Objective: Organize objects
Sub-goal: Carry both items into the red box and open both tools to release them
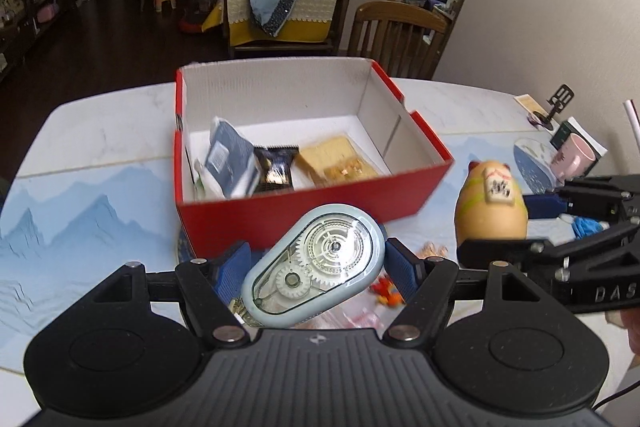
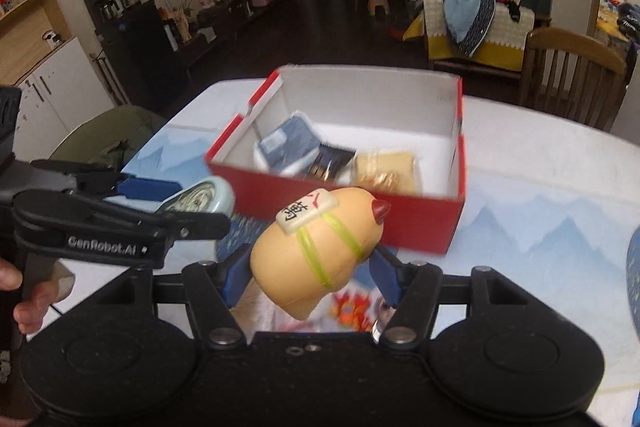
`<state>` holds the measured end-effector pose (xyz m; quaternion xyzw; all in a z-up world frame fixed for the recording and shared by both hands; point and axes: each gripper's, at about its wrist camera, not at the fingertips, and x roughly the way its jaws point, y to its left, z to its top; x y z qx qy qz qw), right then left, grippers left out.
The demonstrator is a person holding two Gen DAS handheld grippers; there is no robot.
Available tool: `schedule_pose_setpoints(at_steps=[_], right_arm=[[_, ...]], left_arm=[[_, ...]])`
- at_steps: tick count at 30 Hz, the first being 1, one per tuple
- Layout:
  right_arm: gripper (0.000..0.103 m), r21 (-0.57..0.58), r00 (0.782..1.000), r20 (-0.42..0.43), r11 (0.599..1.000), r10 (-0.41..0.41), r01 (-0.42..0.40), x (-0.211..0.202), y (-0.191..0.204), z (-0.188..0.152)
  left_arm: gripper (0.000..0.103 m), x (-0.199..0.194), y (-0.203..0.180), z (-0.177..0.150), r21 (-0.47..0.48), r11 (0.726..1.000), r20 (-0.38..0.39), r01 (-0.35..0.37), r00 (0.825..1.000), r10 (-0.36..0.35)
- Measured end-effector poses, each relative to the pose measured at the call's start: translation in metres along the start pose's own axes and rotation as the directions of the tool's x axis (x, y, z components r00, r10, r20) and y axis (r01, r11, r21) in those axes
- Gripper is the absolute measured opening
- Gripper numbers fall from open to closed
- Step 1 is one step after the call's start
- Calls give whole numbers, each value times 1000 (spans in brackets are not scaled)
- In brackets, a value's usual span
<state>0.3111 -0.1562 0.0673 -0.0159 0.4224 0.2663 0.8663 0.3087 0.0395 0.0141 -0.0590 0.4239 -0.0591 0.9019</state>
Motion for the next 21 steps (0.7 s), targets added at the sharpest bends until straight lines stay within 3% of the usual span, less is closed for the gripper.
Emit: schedule_pose_setpoints(at_steps=[21], right_arm=[[63,26,997,-29,997,-74,75,85,-51,83]], left_arm=[[73,68,17,78,15,989,-3,-147,989,147]])
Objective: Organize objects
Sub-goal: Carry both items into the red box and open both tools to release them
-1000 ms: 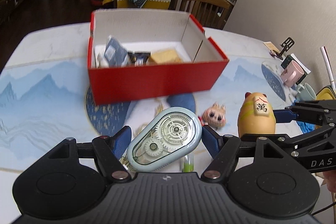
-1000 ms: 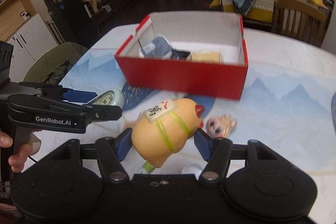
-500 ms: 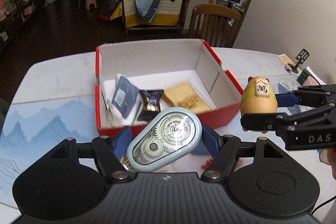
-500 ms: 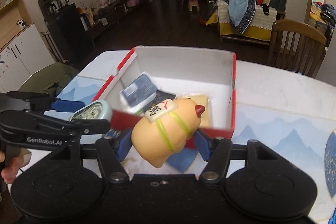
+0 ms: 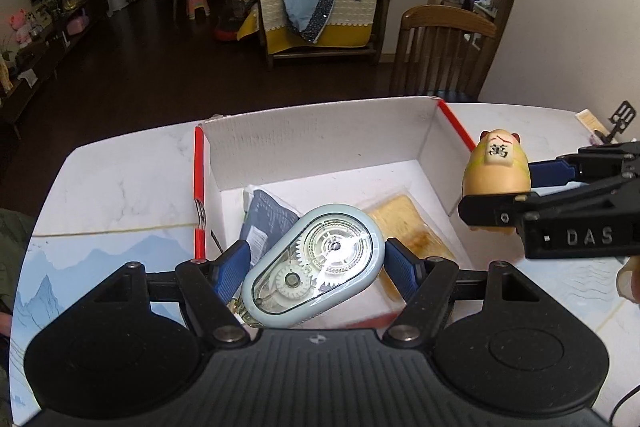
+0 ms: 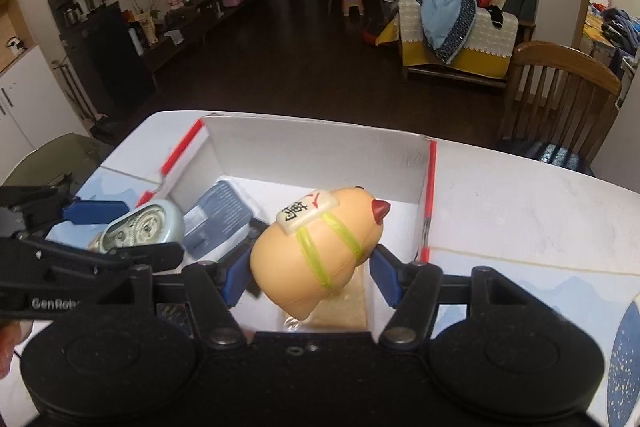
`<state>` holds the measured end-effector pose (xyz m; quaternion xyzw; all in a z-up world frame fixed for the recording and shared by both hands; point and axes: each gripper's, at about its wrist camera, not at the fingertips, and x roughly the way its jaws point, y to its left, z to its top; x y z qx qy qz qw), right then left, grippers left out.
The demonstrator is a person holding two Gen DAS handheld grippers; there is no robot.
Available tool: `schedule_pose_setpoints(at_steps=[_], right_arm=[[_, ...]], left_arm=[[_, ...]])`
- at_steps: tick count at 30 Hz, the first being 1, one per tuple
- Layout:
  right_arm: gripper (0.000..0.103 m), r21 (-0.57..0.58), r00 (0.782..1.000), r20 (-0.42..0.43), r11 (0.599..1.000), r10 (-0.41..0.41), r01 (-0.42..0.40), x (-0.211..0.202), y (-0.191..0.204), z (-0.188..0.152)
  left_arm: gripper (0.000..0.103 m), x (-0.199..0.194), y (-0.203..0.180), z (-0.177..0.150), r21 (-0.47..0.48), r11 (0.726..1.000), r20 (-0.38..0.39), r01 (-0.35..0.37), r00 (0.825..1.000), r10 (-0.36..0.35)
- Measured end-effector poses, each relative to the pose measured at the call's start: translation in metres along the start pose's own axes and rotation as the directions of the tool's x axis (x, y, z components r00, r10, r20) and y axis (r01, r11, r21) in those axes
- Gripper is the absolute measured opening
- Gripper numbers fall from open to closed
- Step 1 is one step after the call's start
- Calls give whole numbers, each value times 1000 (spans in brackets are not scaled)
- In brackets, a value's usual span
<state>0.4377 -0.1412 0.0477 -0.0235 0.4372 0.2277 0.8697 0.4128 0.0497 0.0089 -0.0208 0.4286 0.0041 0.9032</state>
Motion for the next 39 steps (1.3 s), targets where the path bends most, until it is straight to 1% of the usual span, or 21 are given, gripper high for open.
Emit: schedule_pose_setpoints(at_steps=[3,5,8,14,19,22,32,36,39], right_arm=[[63,49,1000,-13,999,11,-10,12,-7,8],[63,55,1000,-19,998,3,-2,20,-8,12],[63,44,999,-35,999,-7,8,34,-5,17],[63,7,997,-66,999,-51,52,61,2,24],[63,-12,992,-110,998,-62,61,85,7,24],[63,-2,989,-141,999,-41,41,98,7,23],[64,17,973,-223,998,-54,59,121,8,13],[66,23,969,-236,997,-68,76,125,5,10],[66,31,968,-244,997,-63,73,127,3,8]], left_arm=[[73,13,-2,3,-2,1000,-12,-16,1000,16],[73,21,-4,4,11,1000,-19,-29,999,30],[73,32,-6,3,24,999,-39,-37,999,38],[73,54,-9,1,55,997,-77,-58,995,62],[73,69,-11,-1,60,996,-105,-65,992,71],[73,77,-15,-3,59,996,-123,-63,990,70],[72,97,-13,-6,47,998,-176,-38,983,45],[72,101,-13,-7,38,999,-186,-38,981,45],[71,104,-13,-7,28,999,-199,-40,979,44]])
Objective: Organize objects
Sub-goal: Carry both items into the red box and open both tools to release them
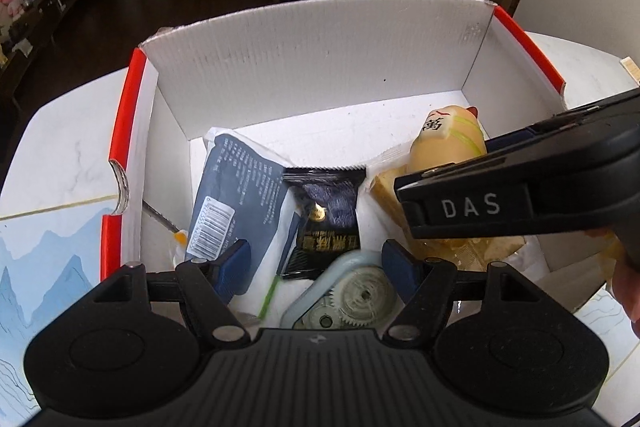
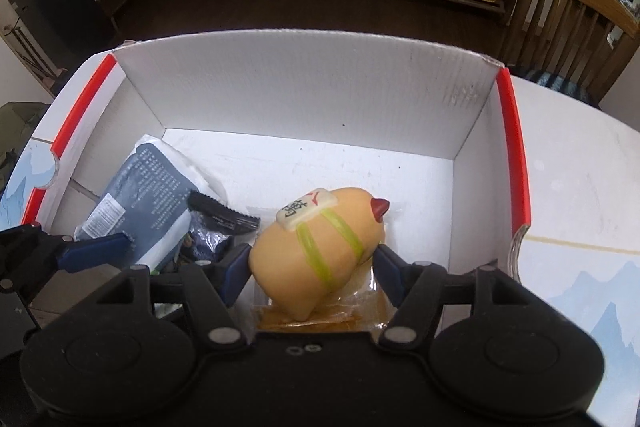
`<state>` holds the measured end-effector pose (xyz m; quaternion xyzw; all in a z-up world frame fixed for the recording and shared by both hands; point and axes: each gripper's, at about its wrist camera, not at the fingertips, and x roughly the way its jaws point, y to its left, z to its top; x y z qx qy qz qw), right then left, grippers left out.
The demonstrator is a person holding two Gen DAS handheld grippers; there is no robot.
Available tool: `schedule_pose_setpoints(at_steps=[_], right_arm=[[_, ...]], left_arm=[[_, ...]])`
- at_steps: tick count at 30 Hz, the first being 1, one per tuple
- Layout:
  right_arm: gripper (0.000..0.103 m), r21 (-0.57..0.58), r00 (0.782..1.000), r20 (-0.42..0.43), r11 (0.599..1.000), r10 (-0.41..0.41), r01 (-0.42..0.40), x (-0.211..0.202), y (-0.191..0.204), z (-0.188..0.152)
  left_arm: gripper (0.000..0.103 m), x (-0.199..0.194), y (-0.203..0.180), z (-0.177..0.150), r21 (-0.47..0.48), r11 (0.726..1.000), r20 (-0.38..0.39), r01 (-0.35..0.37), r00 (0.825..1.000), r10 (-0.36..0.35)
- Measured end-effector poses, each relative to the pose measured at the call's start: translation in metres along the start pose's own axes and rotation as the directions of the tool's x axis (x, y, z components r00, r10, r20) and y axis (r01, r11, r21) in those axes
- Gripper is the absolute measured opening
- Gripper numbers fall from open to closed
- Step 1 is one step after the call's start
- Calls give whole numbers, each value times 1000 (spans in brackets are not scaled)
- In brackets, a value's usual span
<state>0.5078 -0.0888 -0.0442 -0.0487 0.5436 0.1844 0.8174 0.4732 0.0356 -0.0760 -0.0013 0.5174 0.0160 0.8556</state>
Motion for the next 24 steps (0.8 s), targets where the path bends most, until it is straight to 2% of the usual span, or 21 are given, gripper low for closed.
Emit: schedule_pose_setpoints(at_steps=[9,24], right_arm=[[77,6,999,43,1000,18,-18,-18,1,0],[78,-18,987,156,999,48,-46,-87,1,-7]], left_arm=[[72,-9,-1,-5,-9,1000,18,10,1000,-10],[72,-54,9,-5,-34,998,119,46,992,-42]])
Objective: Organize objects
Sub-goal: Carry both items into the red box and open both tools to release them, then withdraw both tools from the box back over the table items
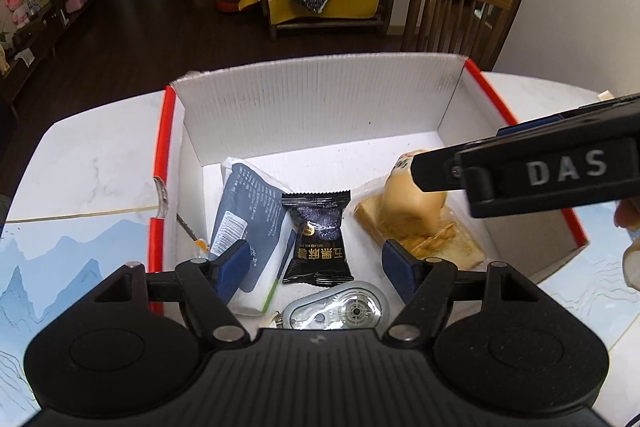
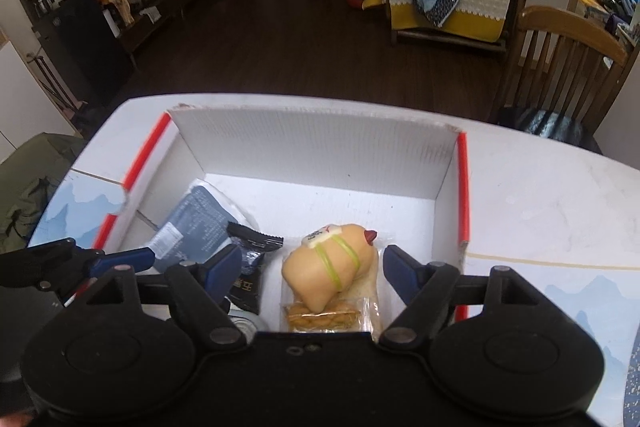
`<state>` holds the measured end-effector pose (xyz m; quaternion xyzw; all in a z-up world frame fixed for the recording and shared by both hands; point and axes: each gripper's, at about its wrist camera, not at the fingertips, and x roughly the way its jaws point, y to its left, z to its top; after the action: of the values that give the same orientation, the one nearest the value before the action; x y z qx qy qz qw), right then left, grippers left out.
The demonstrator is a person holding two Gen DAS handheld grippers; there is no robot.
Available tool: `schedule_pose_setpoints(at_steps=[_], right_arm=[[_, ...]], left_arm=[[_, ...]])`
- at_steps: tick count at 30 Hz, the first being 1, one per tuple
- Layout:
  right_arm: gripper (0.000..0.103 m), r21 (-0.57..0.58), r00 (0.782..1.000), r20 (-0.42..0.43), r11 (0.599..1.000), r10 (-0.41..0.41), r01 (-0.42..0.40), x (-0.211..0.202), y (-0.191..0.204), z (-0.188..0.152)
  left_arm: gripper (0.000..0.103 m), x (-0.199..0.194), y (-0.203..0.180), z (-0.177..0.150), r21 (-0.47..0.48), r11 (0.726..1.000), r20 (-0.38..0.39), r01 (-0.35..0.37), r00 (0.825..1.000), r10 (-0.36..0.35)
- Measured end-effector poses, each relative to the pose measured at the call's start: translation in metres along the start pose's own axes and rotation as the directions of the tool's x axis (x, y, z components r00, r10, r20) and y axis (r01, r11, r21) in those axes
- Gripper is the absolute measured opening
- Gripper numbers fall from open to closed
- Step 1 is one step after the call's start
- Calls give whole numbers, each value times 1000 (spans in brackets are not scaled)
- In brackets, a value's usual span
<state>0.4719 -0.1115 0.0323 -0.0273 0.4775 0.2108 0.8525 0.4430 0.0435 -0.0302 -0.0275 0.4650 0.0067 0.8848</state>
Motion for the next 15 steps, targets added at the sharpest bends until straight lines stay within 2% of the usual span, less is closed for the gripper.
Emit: schedule_pose_setpoints(at_steps=[15], right_arm=[[78,-48,992,108,997,58,-53,-78,17,-30]], left_arm=[[72,-60,1,-19,-18,997,87,80,993,-79]])
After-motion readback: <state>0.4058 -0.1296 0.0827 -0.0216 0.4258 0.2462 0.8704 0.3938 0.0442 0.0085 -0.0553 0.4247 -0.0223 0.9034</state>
